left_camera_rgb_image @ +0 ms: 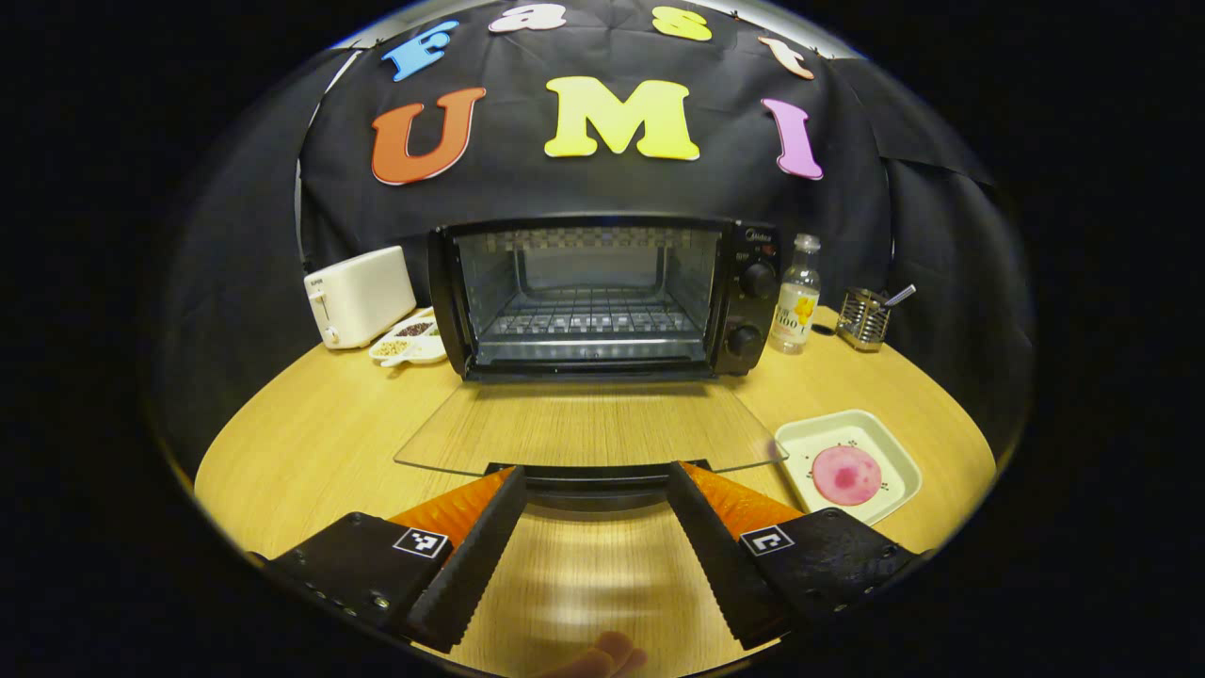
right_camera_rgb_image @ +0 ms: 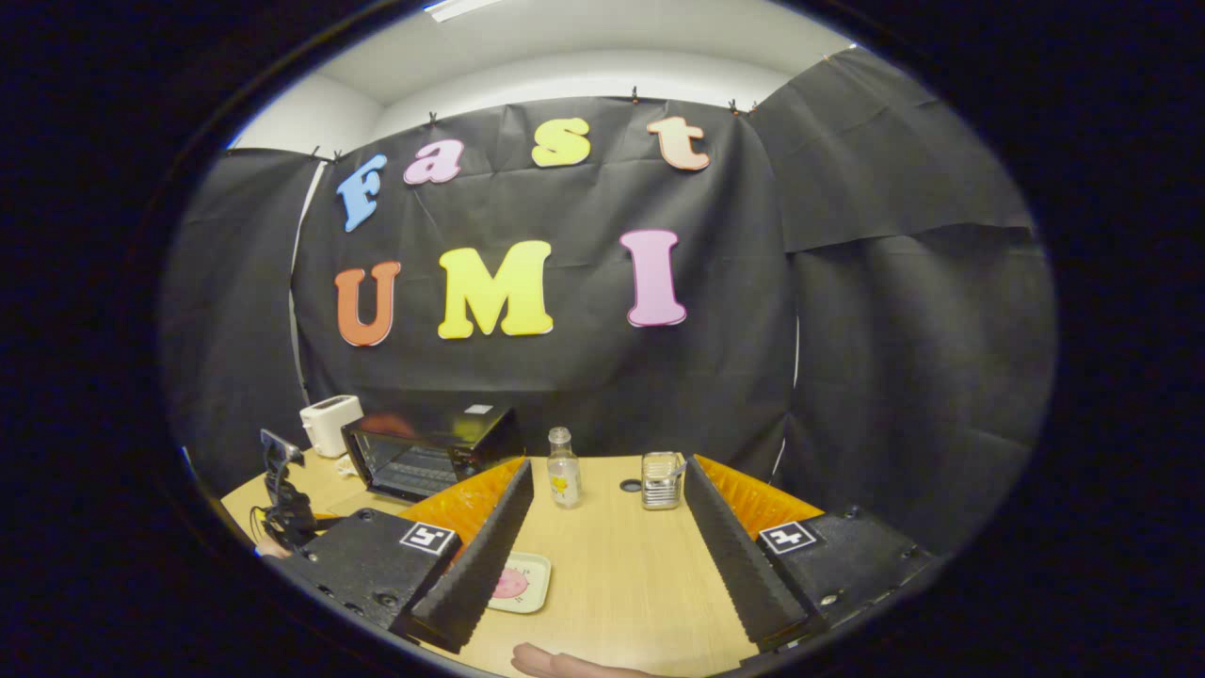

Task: Open the electric oven with the left hand, put the food in, and close the electric oven.

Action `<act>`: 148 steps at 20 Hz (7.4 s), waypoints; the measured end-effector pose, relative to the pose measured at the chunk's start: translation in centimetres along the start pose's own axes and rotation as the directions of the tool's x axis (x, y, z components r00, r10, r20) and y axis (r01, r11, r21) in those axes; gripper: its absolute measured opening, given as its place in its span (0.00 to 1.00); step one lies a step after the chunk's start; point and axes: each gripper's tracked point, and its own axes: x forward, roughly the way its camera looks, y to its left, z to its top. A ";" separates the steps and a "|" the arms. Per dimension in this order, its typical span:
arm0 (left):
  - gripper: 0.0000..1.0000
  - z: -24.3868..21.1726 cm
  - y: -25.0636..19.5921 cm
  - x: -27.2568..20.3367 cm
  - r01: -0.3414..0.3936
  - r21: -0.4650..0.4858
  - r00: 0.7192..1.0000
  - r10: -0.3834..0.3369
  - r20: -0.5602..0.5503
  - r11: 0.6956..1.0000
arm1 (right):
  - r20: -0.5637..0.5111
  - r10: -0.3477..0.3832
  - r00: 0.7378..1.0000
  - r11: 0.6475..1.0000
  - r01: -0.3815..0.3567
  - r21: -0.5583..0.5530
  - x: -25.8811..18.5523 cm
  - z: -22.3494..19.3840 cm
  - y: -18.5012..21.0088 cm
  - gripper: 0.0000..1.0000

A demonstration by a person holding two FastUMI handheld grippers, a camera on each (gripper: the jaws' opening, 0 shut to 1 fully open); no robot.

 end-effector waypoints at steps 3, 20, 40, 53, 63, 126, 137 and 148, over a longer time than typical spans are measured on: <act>0.96 4.2 -0.6 -3.6 0.000 0.006 0.995 0.000 0.102 1.000 | -0.068 -0.008 0.998 0.999 0.006 -0.032 1.6 -1.7 0.1 0.99; 0.96 16.2 0.6 -19.0 -0.123 -0.020 0.895 0.120 0.430 0.992 | -0.616 0.175 0.768 0.984 -0.156 0.085 13.9 -24.2 7.6 0.95; 0.96 15.8 -0.2 -22.5 -0.123 -0.004 0.894 0.112 0.434 0.992 | -0.596 0.612 0.520 0.704 -0.014 0.710 13.7 -29.1 8.5 0.04; 0.96 12.1 4.4 -24.0 -0.067 -0.047 0.906 0.081 0.416 0.997 | -0.557 0.521 0.647 0.786 -0.107 0.609 9.0 -19.7 10.8 0.04; 0.96 9.7 10.6 -23.3 -0.124 -0.080 0.915 0.145 0.377 0.989 | -0.547 0.567 0.616 0.784 -0.201 0.587 10.0 -17.1 25.6 0.04; 0.96 2.6 6.0 -9.9 -0.039 -0.086 0.984 0.053 0.170 0.996 | 0.251 0.056 0.966 0.998 -0.051 -0.029 5.8 0.6 17.9 0.99; 0.96 -3.4 -2.4 -1.1 0.085 -0.042 0.994 -0.088 -0.066 0.996 | 0.331 -0.002 0.944 1.000 0.010 -0.023 -0.3 4.0 8.4 0.99; 0.96 -4.9 -1.7 2.6 0.029 0.004 0.979 -0.028 -0.203 1.000 | 0.304 -0.001 0.953 1.000 0.002 -0.005 -1.3 1.5 4.1 0.98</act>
